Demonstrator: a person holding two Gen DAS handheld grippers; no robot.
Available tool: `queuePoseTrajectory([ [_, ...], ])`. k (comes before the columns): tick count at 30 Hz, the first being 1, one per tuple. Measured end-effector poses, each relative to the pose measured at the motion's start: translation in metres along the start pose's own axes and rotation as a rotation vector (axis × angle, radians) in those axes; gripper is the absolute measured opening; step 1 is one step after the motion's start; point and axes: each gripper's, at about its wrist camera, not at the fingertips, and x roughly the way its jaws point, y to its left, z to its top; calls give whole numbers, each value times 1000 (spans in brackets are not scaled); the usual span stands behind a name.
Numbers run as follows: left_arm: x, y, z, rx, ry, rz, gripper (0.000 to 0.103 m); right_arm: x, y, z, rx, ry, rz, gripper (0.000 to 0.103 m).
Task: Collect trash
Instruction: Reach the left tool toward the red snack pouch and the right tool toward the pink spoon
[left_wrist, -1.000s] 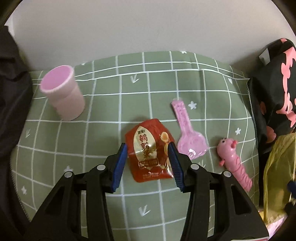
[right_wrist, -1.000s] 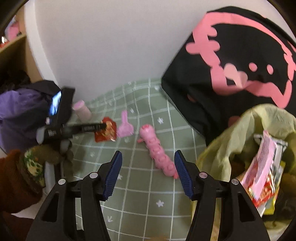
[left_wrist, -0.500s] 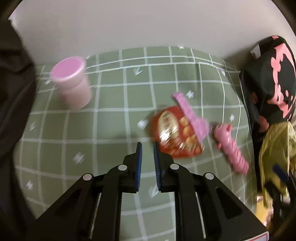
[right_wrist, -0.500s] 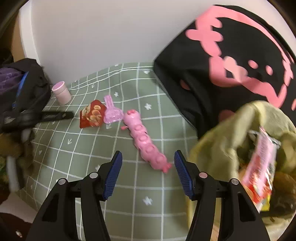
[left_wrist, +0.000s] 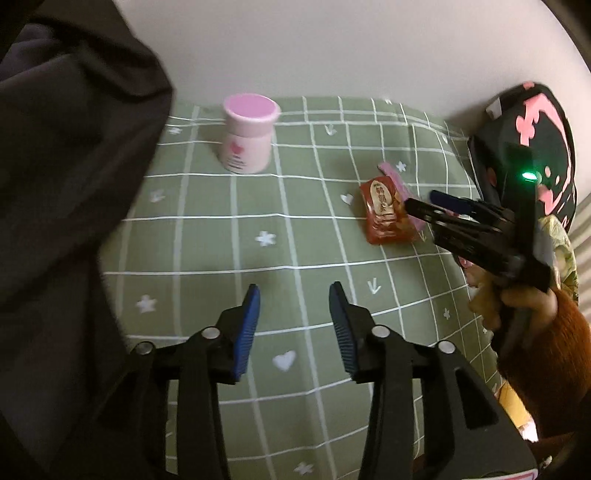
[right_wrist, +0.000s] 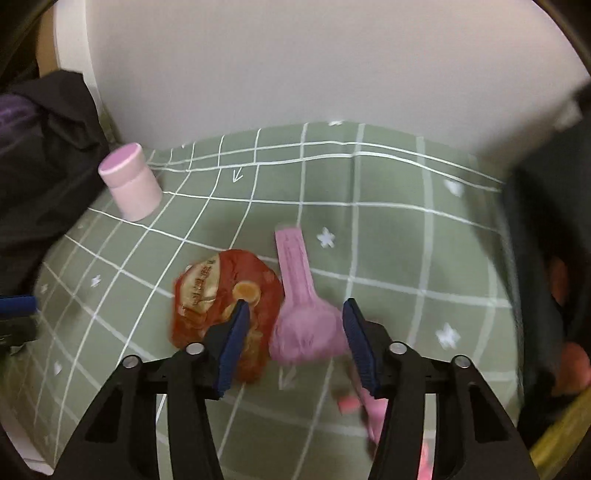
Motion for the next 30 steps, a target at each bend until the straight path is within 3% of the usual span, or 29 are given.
queuePoseTrajectory([
  [3, -6, 14, -2, -32, -19, 15, 41, 6, 14, 9, -39, 17, 2, 43],
  [8, -11, 34, 2, -98, -27, 26, 41, -13, 33, -3, 51, 39, 282, 43],
  [12, -14, 36, 5, -106, -47, 15, 41, -50, 22, -26, 134, -107, 204, 43],
  [17, -3, 32, 5, -99, -25, -2, 43, -40, 12, -41, 180, -65, 204, 43],
  [21, 4, 35, 5, -107, 2, -12, 43, -38, 20, -40, 138, -98, 239, 43],
  [27, 5, 37, 8, -83, 17, -19, 44, -15, 38, -34, 78, -33, 250, 43],
  [30, 14, 33, 12, -80, 31, -46, 44, -23, 38, -35, 67, -24, 211, 31],
])
